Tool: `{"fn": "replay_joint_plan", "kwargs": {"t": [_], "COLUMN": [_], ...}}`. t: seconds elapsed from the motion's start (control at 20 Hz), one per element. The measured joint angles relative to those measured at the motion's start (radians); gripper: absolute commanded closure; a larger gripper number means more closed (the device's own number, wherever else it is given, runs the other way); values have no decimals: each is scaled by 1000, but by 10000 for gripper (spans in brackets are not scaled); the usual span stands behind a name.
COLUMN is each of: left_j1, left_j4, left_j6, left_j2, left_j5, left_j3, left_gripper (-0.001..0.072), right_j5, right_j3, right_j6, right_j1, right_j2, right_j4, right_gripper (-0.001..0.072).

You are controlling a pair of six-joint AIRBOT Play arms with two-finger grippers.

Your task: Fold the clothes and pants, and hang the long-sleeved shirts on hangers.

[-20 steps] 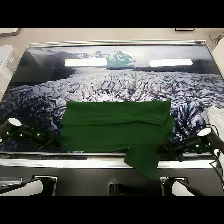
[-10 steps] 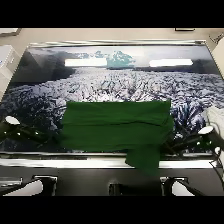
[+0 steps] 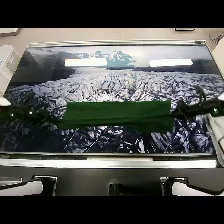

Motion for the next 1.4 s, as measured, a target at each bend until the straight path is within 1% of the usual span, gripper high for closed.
{"fn": "replay_joint_plan", "kwargs": {"t": [0.2, 0.35, 0.45, 0.6, 0.65, 0.7, 0.75, 0.8, 0.85, 0.9, 0.95, 1.05, 1.25, 1.4], "left_j1": [-44, -80, -105, -127, -129, -129, -127, -124, -117, -107, -94, -57, 16, 29], "left_j4": [-29, -35, -38, -39, -39, -40, -45, -44, -45, -45, -43, -36, -15, -12], "left_j6": [-90, -164, -192, -211, -214, -217, -219, -224, -224, -219, -217, -212, -211, -214], "left_j2": [-209, -354, -423, -491, -504, -512, -518, -522, -524, -524, -521, -490, -388, -291], "left_j5": [3, 5, 8, 3, -3, -10, -25, -51, -84, -126, -164, -224, -275, -291], "left_j3": [283, 449, 503, 539, 546, 551, 554, 558, 564, 570, 576, 585, 592, 593], "left_gripper": [683, 682, 683, 679, 595, 397, 134, 64, 61, 58, 58, 36, 37, 37], "right_j5": [-80, -121, -146, -178, -185, -188, -190, -192, -194, -191, -183, -136, -13, 5], "right_j3": [169, 224, 240, 251, 254, 256, 259, 261, 262, 265, 267, 270, 245, 200], "right_j6": [32, 56, 64, 71, 71, 71, 71, 71, 71, 72, 75, 77, 76, 34], "right_j1": [59, 86, 103, 128, 132, 134, 132, 128, 120, 105, 84, 21, -95, -124], "right_j2": [-172, -270, -317, -358, -364, -369, -369, -364, -355, -341, -328, -308, -314, -352], "right_j4": [5, 18, 25, 33, 37, 38, 40, 42, 44, 44, 44, 40, -5, 19], "right_gripper": [666, 665, 664, 665, 664, 632, 512, 329, 203, 56, 8, 5, 5, 4]}}
